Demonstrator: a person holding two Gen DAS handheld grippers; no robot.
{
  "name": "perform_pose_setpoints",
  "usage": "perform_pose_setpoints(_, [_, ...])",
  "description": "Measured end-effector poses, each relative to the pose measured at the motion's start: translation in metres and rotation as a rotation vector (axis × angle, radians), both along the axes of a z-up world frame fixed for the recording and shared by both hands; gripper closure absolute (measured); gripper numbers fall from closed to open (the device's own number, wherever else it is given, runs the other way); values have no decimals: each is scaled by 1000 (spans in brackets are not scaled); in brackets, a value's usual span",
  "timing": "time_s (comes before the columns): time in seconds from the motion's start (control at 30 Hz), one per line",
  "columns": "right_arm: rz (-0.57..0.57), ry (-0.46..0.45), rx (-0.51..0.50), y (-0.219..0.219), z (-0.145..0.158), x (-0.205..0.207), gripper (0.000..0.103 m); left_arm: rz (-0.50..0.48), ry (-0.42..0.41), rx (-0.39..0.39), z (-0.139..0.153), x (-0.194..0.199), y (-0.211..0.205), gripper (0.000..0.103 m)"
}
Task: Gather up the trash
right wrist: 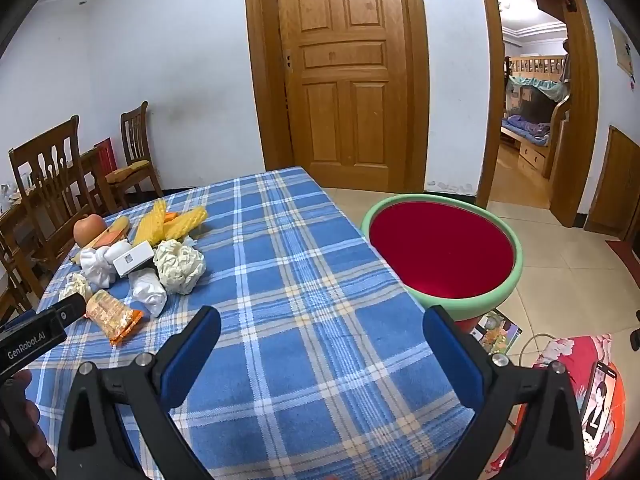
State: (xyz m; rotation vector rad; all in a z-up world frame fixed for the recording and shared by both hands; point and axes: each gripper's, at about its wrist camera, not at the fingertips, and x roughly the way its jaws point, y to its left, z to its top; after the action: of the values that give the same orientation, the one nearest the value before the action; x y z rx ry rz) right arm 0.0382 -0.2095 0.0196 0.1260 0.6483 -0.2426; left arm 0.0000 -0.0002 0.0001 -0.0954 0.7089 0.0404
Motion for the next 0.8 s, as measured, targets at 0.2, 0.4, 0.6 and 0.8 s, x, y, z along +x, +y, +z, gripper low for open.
perform_pose_setpoints(0.2, [-8, 3, -3, 3, -2, -5, 0, -9, 3, 0, 0, -1, -2, 2])
perform_pose_setpoints(0.4, [-13, 4, -5, 3, -1, -5, 0, -22, 3, 1, -3, 2, -4, 2])
perform_pose_setpoints(0.6, [-29, 9, -12, 1, 2, -6, 0, -48, -3, 1, -1, -3, -8, 2])
perform_pose_setpoints(0.8, [-48, 10, -25, -1, 5, -10, 0, -87, -14, -4, 3, -6, -12, 2])
